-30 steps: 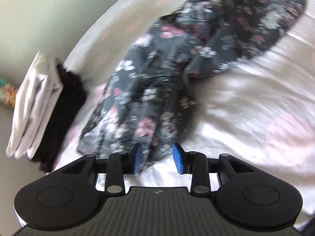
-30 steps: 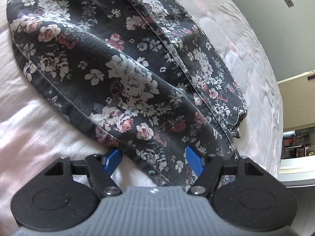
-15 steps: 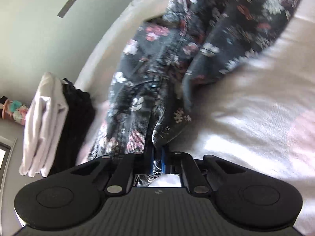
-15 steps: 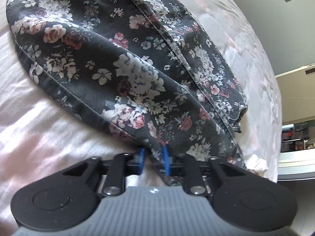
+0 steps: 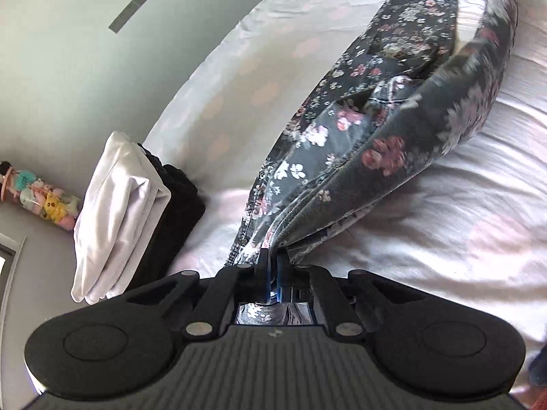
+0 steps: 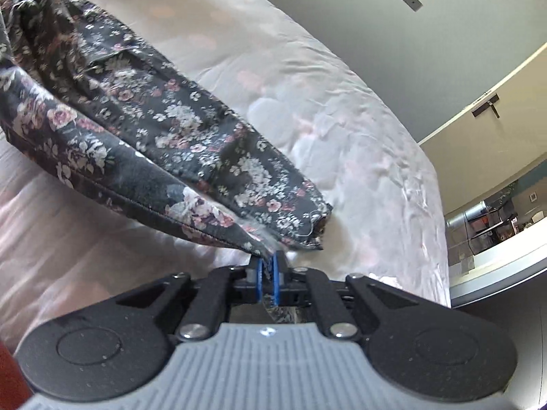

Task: Fold clothes

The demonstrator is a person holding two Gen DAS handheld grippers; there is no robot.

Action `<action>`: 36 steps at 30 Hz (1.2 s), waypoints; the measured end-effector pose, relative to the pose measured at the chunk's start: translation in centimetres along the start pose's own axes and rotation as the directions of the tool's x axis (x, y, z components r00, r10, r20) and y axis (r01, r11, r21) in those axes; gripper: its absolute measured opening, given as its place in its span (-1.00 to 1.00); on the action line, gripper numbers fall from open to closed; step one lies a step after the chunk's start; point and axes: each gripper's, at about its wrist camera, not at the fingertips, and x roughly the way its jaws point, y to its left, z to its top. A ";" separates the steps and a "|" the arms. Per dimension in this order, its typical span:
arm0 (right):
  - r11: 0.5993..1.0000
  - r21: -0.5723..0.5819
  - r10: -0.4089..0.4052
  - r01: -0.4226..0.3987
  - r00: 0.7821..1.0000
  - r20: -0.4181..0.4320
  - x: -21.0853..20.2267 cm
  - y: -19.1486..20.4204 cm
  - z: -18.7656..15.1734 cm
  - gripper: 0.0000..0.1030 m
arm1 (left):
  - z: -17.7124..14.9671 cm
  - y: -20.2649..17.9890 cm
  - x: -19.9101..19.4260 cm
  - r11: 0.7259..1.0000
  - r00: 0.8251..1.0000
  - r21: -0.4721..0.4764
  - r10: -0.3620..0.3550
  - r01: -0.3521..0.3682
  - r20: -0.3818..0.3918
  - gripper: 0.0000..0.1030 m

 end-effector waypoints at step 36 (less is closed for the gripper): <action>0.998 0.063 -0.015 0.024 0.990 -0.141 14.0 2.8 0.8 -0.88 | 2.3 -7.9 5.0 0.979 0.987 0.126 -0.161 0.157 0.016 0.28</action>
